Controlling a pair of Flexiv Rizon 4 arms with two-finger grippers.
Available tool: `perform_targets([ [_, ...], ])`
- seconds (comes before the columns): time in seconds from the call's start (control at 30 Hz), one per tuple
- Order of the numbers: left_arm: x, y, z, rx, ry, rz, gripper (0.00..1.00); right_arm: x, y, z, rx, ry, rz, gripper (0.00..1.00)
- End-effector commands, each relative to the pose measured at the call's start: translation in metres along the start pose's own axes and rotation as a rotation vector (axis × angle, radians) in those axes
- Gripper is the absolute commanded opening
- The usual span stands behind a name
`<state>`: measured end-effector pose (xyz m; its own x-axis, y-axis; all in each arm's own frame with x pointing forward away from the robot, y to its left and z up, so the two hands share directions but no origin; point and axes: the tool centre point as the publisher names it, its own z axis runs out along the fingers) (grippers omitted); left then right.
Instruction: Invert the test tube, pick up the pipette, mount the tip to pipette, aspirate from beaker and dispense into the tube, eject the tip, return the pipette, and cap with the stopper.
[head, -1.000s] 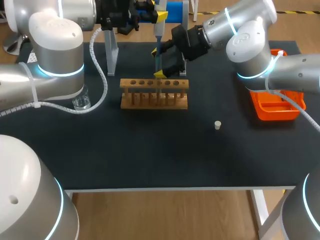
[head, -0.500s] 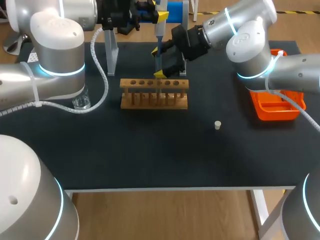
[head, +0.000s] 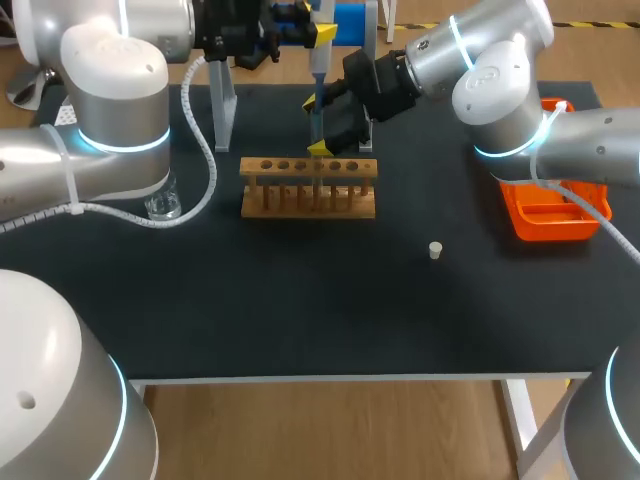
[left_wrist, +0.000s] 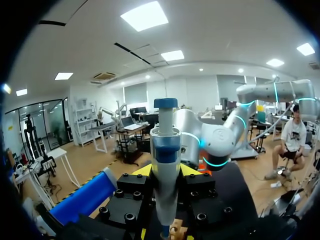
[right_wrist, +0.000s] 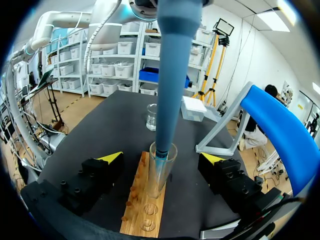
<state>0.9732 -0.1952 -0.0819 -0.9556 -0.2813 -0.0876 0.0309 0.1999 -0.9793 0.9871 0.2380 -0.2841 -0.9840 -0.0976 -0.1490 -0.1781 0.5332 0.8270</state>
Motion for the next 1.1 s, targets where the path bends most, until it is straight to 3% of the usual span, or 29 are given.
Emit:
perform_targets([
  [0.03,-0.001,0.001,0.000,0.007,0.001,0.000,0.00,0.000,0.001,-0.001,0.003,0.002,0.001,1.00],
  [0.9,-0.001,0.001,0.000,0.007,0.003,-0.001,0.00,0.000,0.001,-0.001,0.003,0.002,0.001,1.00],
  [1.1,-0.001,0.001,0.000,0.007,0.003,-0.001,0.00,0.014,-0.006,-0.023,-0.002,-0.007,0.008,1.00],
])
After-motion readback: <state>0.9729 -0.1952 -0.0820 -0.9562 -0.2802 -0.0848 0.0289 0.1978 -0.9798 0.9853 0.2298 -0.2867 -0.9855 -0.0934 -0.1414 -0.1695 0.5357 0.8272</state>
